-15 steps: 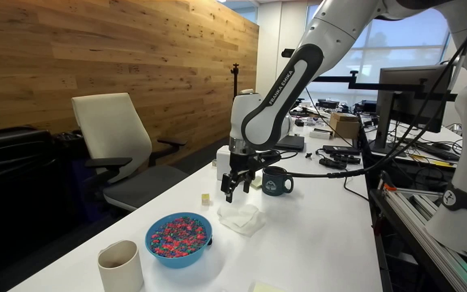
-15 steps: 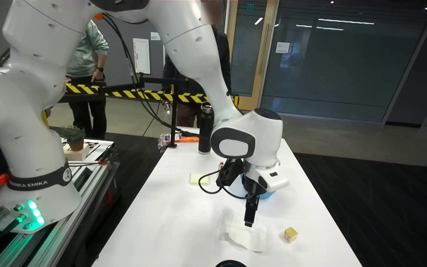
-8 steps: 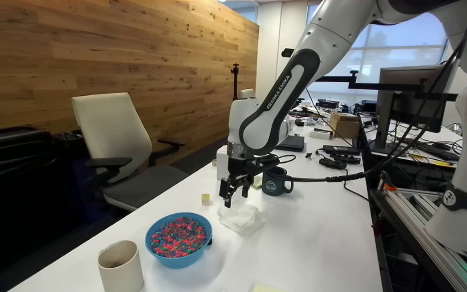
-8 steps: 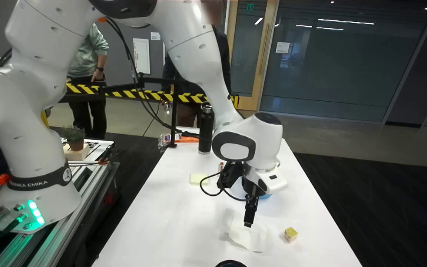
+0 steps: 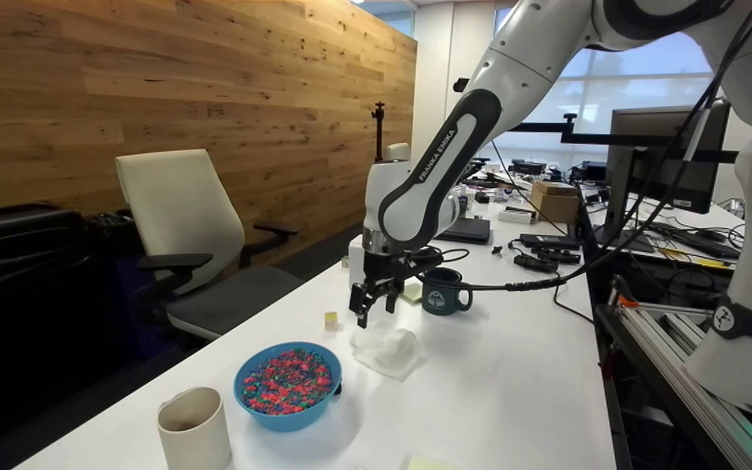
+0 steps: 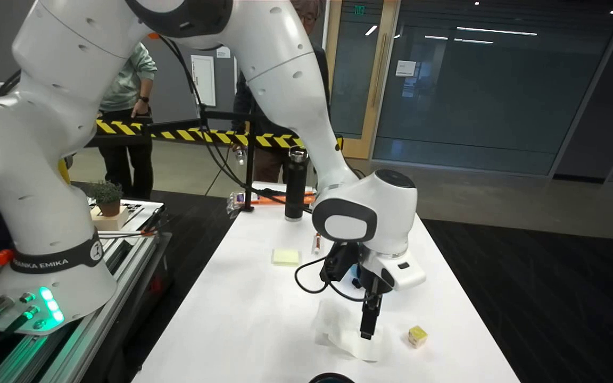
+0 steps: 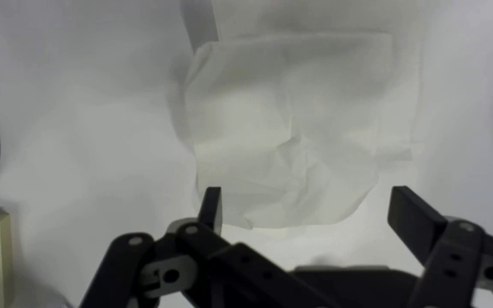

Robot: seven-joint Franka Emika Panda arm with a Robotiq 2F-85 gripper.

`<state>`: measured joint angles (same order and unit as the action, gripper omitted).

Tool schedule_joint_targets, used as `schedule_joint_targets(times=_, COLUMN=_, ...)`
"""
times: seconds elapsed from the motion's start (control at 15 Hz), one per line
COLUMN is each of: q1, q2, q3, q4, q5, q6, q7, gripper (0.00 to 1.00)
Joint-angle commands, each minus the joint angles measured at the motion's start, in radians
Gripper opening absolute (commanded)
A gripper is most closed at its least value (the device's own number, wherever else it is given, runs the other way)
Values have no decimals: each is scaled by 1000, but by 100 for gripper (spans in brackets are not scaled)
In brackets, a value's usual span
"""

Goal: Use the white napkin to wipe the counter.

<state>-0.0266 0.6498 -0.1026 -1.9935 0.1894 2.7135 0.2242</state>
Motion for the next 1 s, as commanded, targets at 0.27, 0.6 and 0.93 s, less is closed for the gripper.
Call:
schedule_joint_targets(times=0.27, q1=-7, q2=41, q3=-36, q4=18, q5=-37, q6=8, q7=-8, gripper=100)
schedule_joint_targets(times=0.6, q1=-19, q2=27, q3=-25, q4=-26, q5=-39, q6=5, q7=-52, gripper=100)
schedule_joint_targets(times=0.93, q1=-43, q2=6, q3=16, q4=-74, q5=-27, q6=5, q7=-133, gripper=100)
